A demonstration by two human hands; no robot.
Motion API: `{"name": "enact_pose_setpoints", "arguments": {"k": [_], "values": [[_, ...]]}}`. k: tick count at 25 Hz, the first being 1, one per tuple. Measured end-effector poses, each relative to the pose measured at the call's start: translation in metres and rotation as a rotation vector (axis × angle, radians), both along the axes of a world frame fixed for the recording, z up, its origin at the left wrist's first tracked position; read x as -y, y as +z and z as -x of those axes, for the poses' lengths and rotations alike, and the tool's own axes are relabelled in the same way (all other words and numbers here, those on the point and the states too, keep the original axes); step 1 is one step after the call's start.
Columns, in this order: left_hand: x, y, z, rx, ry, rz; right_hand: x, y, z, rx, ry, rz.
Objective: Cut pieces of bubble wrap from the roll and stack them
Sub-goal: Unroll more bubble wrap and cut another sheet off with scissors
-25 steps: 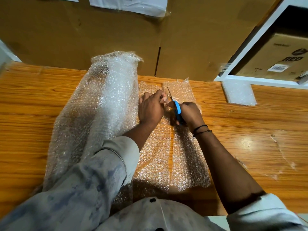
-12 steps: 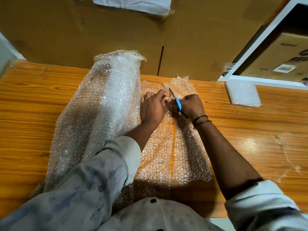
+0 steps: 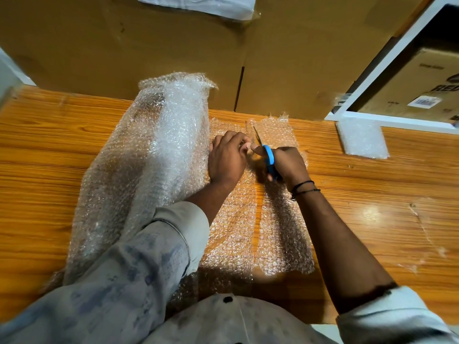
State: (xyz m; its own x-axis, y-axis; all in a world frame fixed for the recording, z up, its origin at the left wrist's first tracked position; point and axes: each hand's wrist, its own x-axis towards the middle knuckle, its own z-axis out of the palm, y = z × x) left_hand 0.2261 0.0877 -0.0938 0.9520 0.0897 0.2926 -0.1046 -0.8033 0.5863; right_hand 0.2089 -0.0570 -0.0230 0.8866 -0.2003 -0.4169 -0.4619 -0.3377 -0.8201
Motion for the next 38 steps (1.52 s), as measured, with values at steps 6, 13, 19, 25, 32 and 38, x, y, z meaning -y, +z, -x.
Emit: {"name": "enact_pose_setpoints", "arguments": {"k": [6,13,19,25,32,38], "values": [[-0.001,0.005,0.002,-0.044,0.02,0.002,-0.008,-0.009,-0.026,0.015,0.002,0.072],[-0.002,0.008,0.002,-0.1,0.026,0.007,-0.01,-0.017,-0.048,0.065,0.033,0.119],[-0.002,0.006,0.003,-0.065,0.01,-0.008,-0.004,-0.023,-0.052,0.08,-0.07,0.087],[-0.001,0.005,0.0,-0.095,0.045,-0.047,0.005,-0.013,-0.034,0.11,0.006,0.072],[-0.006,0.007,-0.005,-0.209,-0.077,0.077,0.011,-0.018,0.03,0.189,0.161,0.342],[-0.009,0.013,0.026,-0.214,-0.179,0.143,0.033,-0.008,0.086,0.248,0.028,-0.013]]}}
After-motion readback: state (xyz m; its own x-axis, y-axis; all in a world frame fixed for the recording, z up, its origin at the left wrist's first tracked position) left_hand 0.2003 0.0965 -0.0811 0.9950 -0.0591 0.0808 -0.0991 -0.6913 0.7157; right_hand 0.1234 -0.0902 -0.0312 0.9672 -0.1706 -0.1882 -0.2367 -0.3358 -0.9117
